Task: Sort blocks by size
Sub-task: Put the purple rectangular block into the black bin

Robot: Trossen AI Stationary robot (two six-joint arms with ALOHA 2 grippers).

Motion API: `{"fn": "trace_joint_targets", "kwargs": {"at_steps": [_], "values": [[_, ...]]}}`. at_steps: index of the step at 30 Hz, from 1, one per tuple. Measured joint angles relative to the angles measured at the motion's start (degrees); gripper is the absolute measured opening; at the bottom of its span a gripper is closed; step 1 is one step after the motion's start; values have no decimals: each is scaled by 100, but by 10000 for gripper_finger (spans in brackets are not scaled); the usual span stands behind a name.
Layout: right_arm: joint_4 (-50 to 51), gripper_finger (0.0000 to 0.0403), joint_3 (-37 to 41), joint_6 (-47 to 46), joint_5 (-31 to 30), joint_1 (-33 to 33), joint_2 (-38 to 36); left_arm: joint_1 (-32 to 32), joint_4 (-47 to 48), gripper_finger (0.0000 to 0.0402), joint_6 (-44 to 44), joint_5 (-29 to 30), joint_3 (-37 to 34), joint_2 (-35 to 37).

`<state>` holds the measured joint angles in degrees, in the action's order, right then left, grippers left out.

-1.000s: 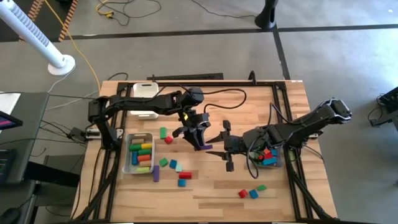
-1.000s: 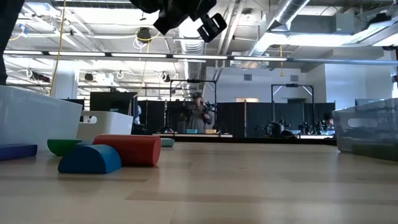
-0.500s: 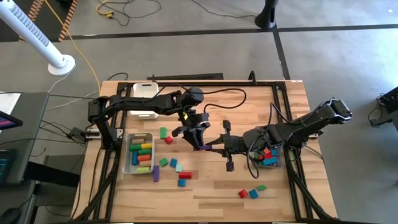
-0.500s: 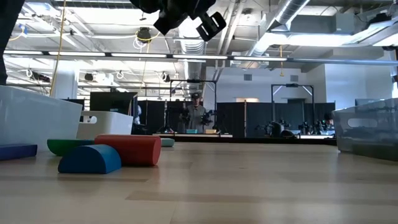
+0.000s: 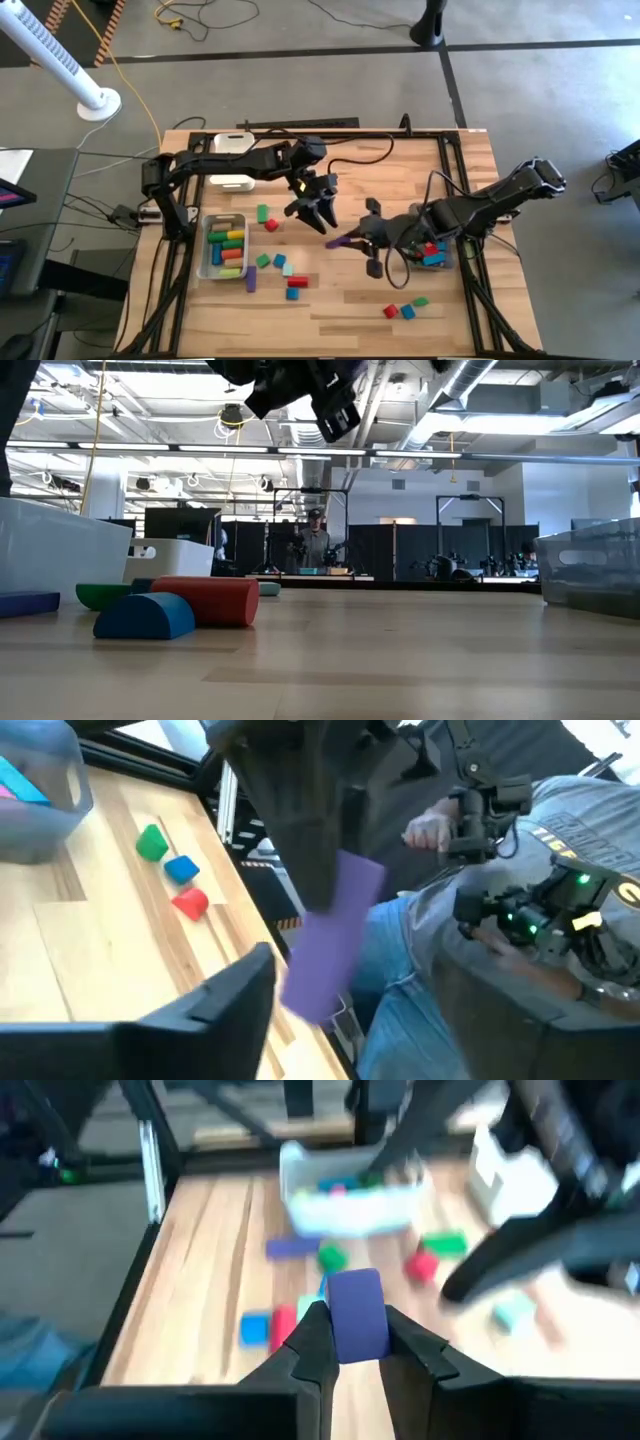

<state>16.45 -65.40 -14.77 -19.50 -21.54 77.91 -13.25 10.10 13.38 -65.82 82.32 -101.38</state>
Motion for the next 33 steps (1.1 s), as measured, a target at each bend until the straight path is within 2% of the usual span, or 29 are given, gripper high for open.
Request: {"fn": "trace_joint_targets", "kwargs": {"at_steps": [4, 11, 17, 25, 33], "values": [[1454, 84, -344, -799, 6, -190, -5, -147, 256, 283, -58, -47, 0, 48], [4106, 84, -964, -2525, 3, -645, -4, -300, 1364, 281, -889, 10, 2, 176], [5864, 84, -1184, -4172, 6, -1384, -38, -330, 2891, 280, -2038, 746, 2, 392], [7368, 85, -1190, -6779, 3, -2406, -378, -321, 4189, 280, -3023, 1835, 2, 715], [7357, 88, -777, -8643, 3, -2962, -864, -292, 4496, 280, -3188, 2244, 2, 897]]}}
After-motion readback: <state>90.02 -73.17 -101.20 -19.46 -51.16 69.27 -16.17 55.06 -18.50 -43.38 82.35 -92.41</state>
